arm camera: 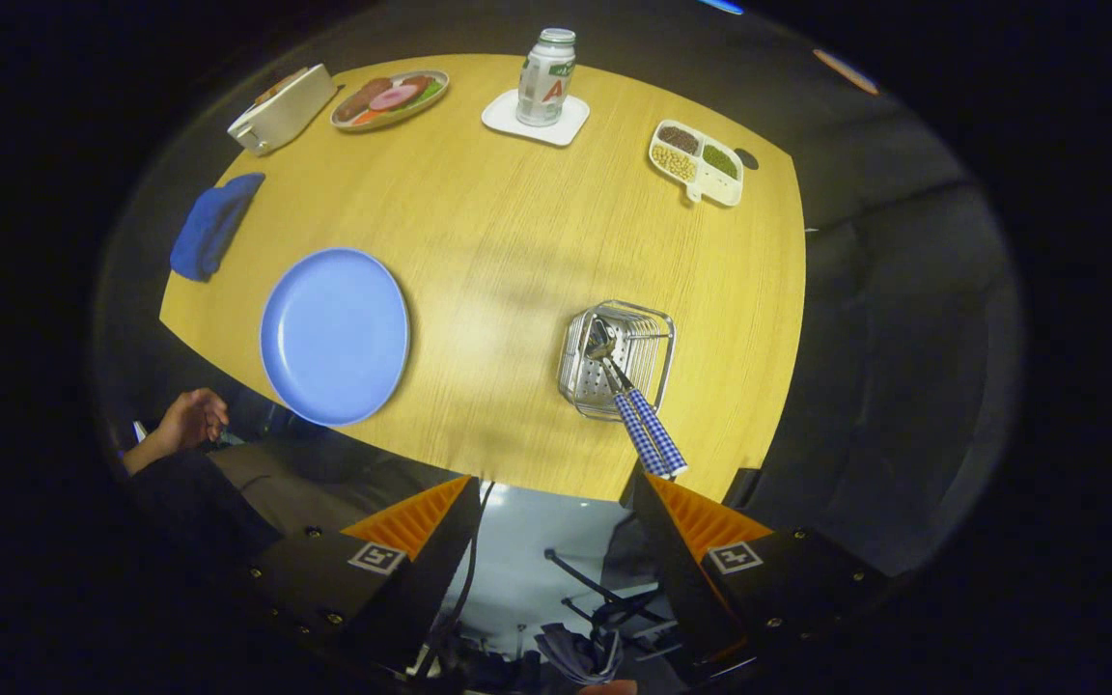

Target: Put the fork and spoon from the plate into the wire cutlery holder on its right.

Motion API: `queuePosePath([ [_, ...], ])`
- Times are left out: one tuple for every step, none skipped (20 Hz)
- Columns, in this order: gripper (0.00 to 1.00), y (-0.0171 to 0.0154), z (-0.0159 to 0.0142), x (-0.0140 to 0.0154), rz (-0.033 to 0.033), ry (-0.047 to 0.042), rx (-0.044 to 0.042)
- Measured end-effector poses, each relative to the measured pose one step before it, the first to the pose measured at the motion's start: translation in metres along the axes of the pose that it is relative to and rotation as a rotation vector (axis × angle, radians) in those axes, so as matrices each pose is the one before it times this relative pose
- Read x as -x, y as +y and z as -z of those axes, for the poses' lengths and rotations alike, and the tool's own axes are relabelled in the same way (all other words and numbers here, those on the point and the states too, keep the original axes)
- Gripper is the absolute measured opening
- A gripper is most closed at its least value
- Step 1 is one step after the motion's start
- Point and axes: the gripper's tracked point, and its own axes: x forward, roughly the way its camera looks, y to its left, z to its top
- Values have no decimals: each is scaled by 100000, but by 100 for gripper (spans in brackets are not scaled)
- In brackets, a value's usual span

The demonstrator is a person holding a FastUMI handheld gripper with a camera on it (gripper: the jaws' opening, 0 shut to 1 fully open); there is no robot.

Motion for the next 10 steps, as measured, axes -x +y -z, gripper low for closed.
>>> queuePosePath([
  [97, 1027, -318, 89, -528, -4387, -1775],
  [98, 1068, -159, 50, -60, -3985, -1030],
  [97, 1198, 28, 50, -117, -2813, -523],
  [97, 1306, 128, -19, -586, -2182, 275],
  [98, 1384, -181, -53, -1135, -2950, -320],
  [98, 1363, -89, 25, -797, -2694, -229],
  [98, 1075, -76, -6, -439, -2214, -252],
  [98, 976, -188, -7, 86, -2237, -272],
  [98, 680, -87, 38, 1251, -1753, -339],
  [98, 660, -224, 16, 561, -2190, -114],
])
